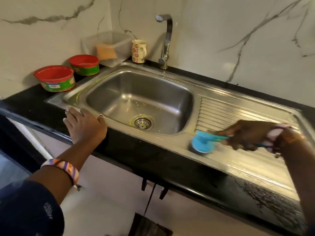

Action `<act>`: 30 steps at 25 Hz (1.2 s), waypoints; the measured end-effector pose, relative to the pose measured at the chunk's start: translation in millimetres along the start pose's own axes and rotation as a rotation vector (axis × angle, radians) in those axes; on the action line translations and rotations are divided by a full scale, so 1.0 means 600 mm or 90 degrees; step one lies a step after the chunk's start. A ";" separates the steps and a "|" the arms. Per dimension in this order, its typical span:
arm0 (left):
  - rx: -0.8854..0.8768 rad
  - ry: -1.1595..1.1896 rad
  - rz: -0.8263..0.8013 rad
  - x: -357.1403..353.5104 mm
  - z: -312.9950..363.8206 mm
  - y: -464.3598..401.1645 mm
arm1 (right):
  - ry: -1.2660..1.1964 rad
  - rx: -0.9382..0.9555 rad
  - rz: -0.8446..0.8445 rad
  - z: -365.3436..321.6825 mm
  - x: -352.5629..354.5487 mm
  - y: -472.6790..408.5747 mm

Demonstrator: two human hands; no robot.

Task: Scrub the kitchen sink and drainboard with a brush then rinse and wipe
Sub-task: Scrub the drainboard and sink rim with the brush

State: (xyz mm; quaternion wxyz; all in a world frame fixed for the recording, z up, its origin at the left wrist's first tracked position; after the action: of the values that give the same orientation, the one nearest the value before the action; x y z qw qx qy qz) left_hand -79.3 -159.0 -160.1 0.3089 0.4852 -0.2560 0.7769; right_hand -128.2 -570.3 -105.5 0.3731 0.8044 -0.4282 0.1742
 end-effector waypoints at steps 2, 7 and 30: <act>0.012 -0.027 -0.027 -0.009 -0.002 -0.003 | -0.016 0.119 -0.026 -0.083 -0.040 -0.096; 0.021 -0.067 -0.042 -0.020 -0.005 -0.010 | 0.085 0.288 -0.026 -0.290 -0.118 -0.290; 0.049 -0.064 0.005 -0.001 -0.019 0.002 | 0.221 0.394 -0.045 -0.305 -0.114 -0.337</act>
State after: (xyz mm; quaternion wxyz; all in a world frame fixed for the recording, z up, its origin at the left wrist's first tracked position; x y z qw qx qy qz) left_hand -86.8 -152.0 -165.3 0.2740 0.5340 -0.2432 0.7620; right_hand 5.3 -323.4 -116.7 0.1849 0.8520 -0.2575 0.4167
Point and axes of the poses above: each hand's wrist, its own y-axis away from the middle knuckle, its own x-axis out of the back of the hand, z = x × y, the point moved 9 cm from there along -y, towards the middle knuckle, and after that the axes turned 14 degrees about x, right-handed, at the moved point
